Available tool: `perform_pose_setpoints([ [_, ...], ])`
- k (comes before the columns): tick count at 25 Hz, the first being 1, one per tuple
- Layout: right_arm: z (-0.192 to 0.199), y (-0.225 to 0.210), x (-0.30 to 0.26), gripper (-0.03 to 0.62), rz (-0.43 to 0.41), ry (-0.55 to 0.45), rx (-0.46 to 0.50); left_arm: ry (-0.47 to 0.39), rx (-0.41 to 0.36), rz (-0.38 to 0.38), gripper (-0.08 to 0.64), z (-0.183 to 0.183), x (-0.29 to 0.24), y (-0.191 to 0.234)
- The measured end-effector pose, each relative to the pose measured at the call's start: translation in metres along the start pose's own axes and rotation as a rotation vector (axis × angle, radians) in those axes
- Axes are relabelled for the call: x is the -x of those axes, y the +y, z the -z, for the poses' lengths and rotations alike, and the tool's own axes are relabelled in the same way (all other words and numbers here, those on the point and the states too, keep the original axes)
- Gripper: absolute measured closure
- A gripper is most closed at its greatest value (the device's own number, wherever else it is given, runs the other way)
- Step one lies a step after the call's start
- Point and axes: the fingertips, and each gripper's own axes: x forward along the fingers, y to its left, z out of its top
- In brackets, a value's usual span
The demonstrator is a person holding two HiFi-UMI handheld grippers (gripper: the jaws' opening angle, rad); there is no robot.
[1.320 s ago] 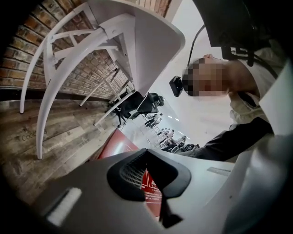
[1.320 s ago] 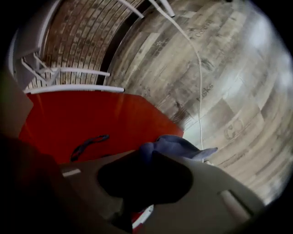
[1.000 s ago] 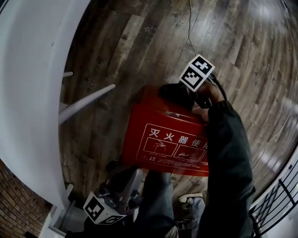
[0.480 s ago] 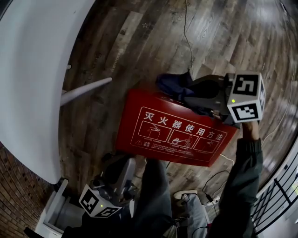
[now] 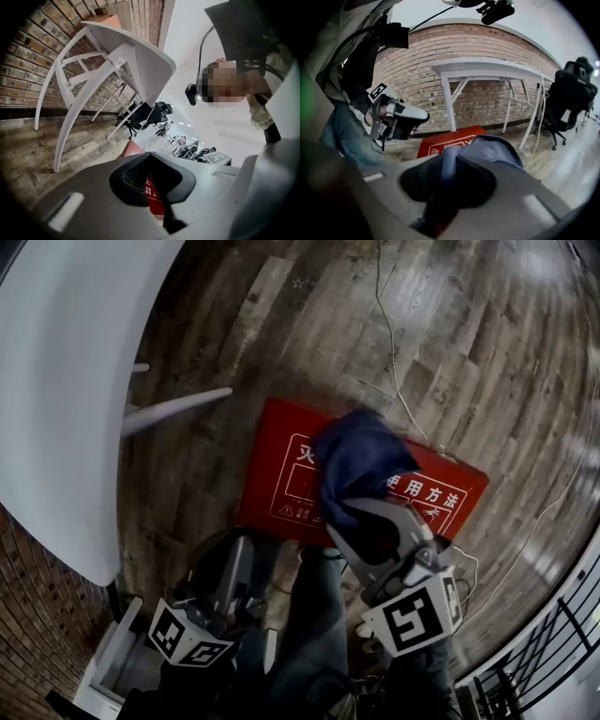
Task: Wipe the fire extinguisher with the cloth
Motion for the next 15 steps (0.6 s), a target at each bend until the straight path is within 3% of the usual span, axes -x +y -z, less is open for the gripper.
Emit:
perform_pose_setpoints([
  [5,-0.035,0.060,-0.052,0.506,-0.155,-0.053,0.148,-0.041,-0.032,-0.033,0.563,-0.010,0.006,0.001],
  [9,-0.003,0.071,-0.024,0.506,-0.182,0.018,0.100,-0.028,-0.021,-0.024,0.563,-0.007,0.007,0.000],
  [12,0.036,0.044,0.023,0.506,-0.067,0.098,0.086,-0.003,0.005,-0.009,0.563,0.001,0.006,-0.001],
  [15,0.076,-0.002,0.074,0.506,0.181,0.165,0.027,0.025,0.021,0.022,0.563,0.010,0.004,-0.006],
])
